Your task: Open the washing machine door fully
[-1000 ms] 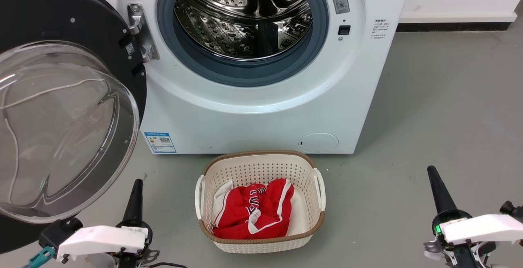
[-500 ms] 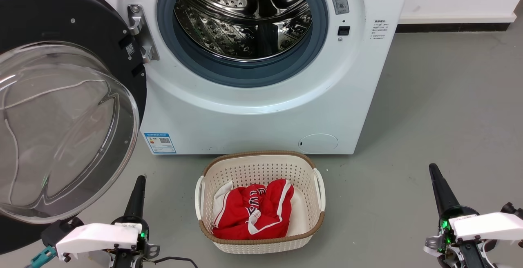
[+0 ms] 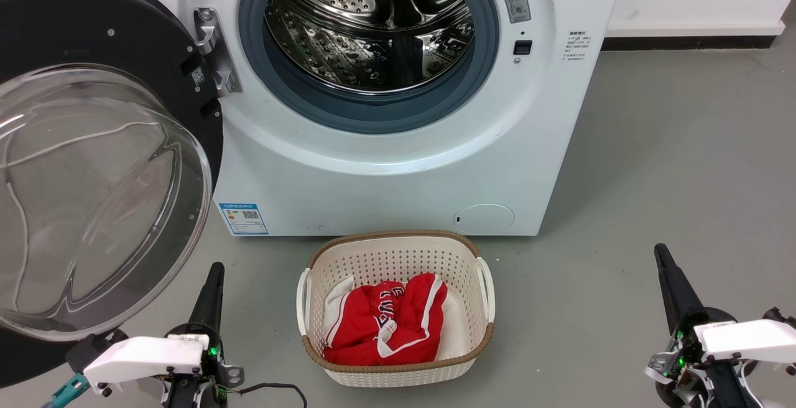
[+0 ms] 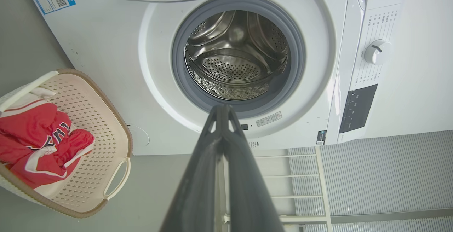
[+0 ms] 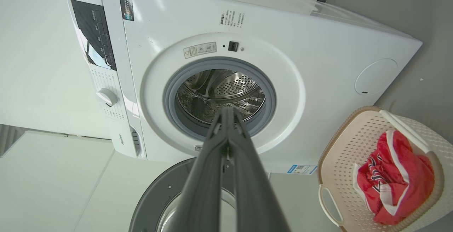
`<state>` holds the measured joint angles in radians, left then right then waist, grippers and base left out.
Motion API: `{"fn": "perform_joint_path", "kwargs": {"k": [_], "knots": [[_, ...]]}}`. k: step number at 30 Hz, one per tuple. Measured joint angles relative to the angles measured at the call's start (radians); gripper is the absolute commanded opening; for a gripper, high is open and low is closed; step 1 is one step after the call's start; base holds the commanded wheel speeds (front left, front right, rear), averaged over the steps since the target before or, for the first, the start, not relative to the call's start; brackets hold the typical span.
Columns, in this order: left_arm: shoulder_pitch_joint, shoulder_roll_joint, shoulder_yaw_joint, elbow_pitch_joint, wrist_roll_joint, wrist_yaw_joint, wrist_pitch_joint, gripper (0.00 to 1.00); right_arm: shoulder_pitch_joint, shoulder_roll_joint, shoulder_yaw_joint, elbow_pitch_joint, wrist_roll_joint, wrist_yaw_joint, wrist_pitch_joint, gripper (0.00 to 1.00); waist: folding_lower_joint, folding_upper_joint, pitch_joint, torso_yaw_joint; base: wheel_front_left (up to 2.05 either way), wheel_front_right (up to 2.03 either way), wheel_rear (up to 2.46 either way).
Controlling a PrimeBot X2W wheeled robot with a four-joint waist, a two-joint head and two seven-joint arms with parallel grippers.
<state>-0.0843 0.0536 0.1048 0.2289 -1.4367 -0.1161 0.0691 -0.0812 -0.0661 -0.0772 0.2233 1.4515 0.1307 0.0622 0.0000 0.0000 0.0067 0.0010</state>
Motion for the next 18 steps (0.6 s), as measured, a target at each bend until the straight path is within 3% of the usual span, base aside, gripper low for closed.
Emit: {"fn": "perform_joint_path", "kwargs": {"k": [18], "knots": [[-0.016, -0.002, 0.006, 0.013, -0.135, -0.009, 0.034, 0.0, -0.016, 0.001, -0.012, 0.015, 0.136, 0.0, 0.027, 0.0, 0.0, 0.0, -0.003, -0.001, 0.0, 0.0, 0.0]]}}
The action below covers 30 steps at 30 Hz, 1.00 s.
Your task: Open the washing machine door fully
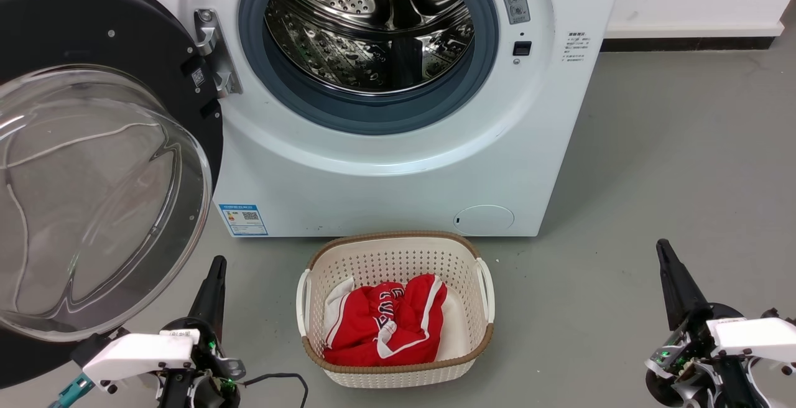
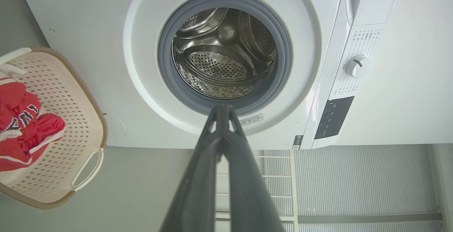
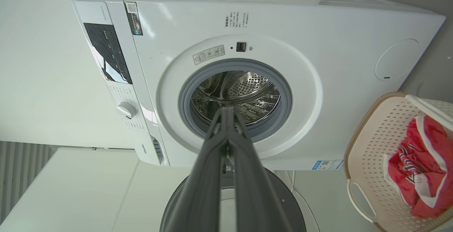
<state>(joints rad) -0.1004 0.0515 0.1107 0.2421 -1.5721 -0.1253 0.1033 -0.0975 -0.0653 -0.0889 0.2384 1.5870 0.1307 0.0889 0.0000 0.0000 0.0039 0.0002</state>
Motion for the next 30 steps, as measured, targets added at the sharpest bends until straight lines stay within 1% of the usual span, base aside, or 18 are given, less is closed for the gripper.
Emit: {"fn": "perform_joint_path", "kwargs": {"k": [7, 30], "knots": [[-0.004, -0.001, 0.002, 0.004, -0.04, -0.004, 0.01, 0.0, -0.002, 0.0, -0.004, 0.005, 0.042, 0.0, 0.009, 0.0, 0.0, 0.0, -0.001, 0.0, 0.0, 0.0, 0.0], [-0.005, -0.001, 0.002, 0.004, -0.04, -0.004, 0.011, 0.0, -0.005, 0.003, -0.01, 0.006, 0.04, 0.0, 0.013, 0.0, 0.0, 0.0, -0.001, 0.0, 0.0, 0.0, 0.0]]}}
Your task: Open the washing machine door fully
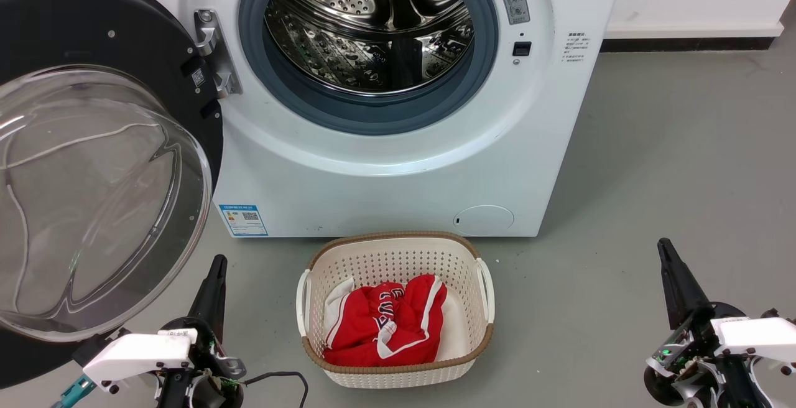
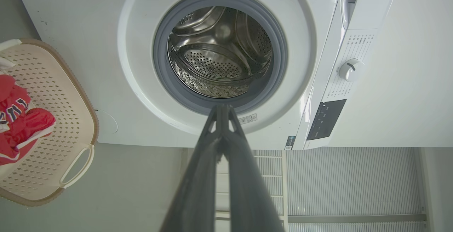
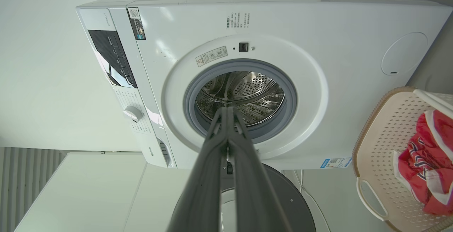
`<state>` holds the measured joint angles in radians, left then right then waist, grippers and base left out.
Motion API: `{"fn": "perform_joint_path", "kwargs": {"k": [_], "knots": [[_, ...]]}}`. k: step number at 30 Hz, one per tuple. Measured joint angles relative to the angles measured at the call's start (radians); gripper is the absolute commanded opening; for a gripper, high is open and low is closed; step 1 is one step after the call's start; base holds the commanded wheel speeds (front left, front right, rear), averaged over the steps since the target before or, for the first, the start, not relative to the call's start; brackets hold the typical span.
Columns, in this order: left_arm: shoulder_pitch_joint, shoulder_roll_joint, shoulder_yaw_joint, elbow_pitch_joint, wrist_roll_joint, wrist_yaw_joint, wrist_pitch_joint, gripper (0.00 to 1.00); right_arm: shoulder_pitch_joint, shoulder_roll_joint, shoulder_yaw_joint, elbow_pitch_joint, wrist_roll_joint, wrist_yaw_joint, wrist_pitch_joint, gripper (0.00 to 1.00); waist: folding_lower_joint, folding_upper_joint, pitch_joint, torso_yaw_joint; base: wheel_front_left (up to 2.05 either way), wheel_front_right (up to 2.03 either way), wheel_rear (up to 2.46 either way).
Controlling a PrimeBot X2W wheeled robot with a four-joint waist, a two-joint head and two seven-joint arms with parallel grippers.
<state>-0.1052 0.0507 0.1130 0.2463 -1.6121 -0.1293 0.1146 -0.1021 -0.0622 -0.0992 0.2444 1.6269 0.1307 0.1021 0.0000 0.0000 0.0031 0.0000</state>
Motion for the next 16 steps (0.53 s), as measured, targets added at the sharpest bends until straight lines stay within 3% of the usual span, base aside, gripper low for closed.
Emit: {"fn": "perform_joint_path", "kwargs": {"k": [16], "knots": [[0.0, 0.0, 0.0, 0.0, 0.0, 0.0, 0.0, 0.0, 0.0, 0.002, -0.003, 0.0, -0.001, 0.0, 0.004, 0.0, 0.0, 0.0, 0.0, 0.0, 0.0, 0.0, 0.0]]}}
